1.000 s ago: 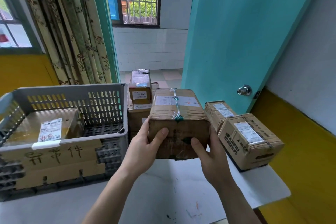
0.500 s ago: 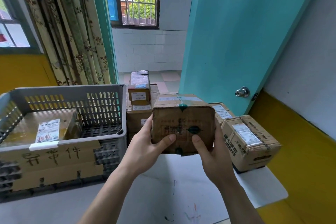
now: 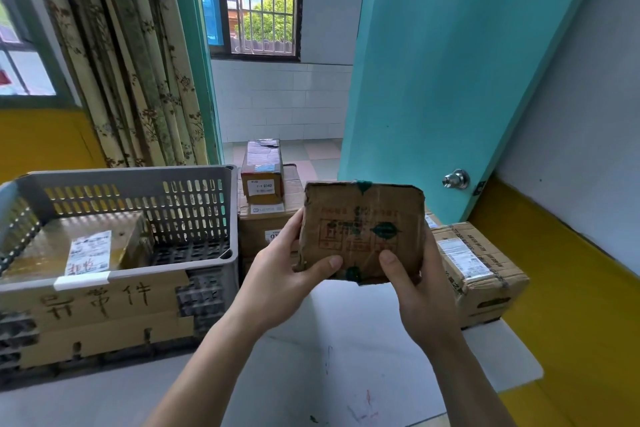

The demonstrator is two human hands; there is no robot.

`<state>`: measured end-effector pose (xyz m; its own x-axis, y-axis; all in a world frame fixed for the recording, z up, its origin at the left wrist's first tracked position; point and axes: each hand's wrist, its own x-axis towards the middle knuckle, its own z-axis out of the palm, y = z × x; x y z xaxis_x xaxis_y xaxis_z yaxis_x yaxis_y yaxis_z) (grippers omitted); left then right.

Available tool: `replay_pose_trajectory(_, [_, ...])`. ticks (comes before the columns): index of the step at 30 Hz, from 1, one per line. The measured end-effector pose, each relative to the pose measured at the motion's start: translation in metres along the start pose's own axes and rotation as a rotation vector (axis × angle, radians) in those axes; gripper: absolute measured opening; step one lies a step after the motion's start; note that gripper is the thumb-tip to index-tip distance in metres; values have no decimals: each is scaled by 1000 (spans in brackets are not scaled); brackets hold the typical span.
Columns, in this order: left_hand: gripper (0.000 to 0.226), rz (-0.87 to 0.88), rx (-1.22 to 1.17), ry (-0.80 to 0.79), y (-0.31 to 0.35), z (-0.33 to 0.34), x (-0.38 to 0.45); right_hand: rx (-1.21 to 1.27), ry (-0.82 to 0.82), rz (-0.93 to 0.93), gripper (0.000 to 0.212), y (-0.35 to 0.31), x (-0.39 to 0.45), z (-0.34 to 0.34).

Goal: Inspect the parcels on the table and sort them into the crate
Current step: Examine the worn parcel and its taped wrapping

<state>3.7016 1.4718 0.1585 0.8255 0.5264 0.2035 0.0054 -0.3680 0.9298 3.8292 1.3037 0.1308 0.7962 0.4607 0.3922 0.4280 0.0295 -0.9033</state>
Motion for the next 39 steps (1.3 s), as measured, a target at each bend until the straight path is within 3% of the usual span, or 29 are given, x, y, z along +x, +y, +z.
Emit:
replay_pose_trajectory(3, [80, 9, -13, -34, 3, 0, -1, -18, 4, -2, 65, 0, -1, -3])
replay_pose_trajectory(8, [107, 18, 87, -156, 1, -1, -1, -33, 42, 24, 62, -2, -3, -9])
replay_pose_trajectory(14, [74, 71, 99, 27, -12, 2, 0, -80, -71, 57, 84, -5, -9, -12])
replay_pose_trajectory(18, [69, 61, 82, 45, -23, 4, 0, -181, 15, 57, 80, -1, -6, -11])
replay_pose_trajectory(25, [86, 40, 185, 52, -37, 2, -1, -255, 99, 17, 79, 3, -3, -5])
replay_pose_trajectory(30, [90, -14, 61, 112, -42, 11, -8, -193, 28, 95, 89, 9, -2, 5])
replay_pose_trajectory(33, [78, -23, 6, 127, -41, 13, -11, -223, -15, 93, 81, 14, -5, 1])
replay_pose_trajectory(36, [60, -38, -100, 166, -35, 9, -10, -167, -110, 130, 91, 11, -9, 3])
replay_pose_trajectory(39, [48, -64, -137, 174, -32, 8, -8, -104, -102, 150, 93, 9, -10, 9])
